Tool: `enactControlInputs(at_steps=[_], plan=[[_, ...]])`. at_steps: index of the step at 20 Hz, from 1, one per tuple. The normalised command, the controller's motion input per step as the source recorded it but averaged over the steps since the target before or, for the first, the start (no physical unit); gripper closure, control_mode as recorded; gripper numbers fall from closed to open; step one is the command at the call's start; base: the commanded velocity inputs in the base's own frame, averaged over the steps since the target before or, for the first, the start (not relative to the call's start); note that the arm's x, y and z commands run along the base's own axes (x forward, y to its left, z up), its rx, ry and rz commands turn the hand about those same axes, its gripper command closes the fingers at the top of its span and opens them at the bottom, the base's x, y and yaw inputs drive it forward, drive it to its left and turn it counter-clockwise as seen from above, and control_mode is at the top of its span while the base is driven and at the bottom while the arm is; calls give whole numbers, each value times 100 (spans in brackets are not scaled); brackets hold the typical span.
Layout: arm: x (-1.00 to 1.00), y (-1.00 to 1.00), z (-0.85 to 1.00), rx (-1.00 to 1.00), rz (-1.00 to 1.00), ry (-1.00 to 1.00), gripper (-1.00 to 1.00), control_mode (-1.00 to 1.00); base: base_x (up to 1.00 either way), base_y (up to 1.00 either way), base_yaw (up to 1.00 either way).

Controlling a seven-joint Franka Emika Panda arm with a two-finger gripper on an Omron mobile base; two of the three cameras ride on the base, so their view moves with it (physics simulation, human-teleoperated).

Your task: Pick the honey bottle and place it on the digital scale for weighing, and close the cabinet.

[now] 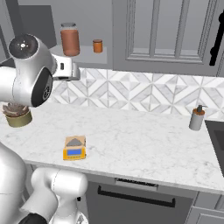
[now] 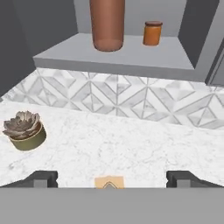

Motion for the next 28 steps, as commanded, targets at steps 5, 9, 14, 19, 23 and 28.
enactControlInputs(at_steps=[5, 9, 14, 19, 23, 28], plan=[[0, 1, 64, 0, 0, -39, -100, -100, 0, 0, 0], [0, 5, 53, 0, 1, -26, -100, -100, 0, 0, 0], [0, 0, 60, 1, 2, -21, -100, -100, 0, 0, 0], [0, 3, 43, 0, 0, -18, -100, -100, 0, 0, 0], [15, 25, 13, 4, 0, -4, -100, -100, 0, 0, 0], [29, 22, 0, 1, 0, 0, -100, -100, 0, 0, 0]])
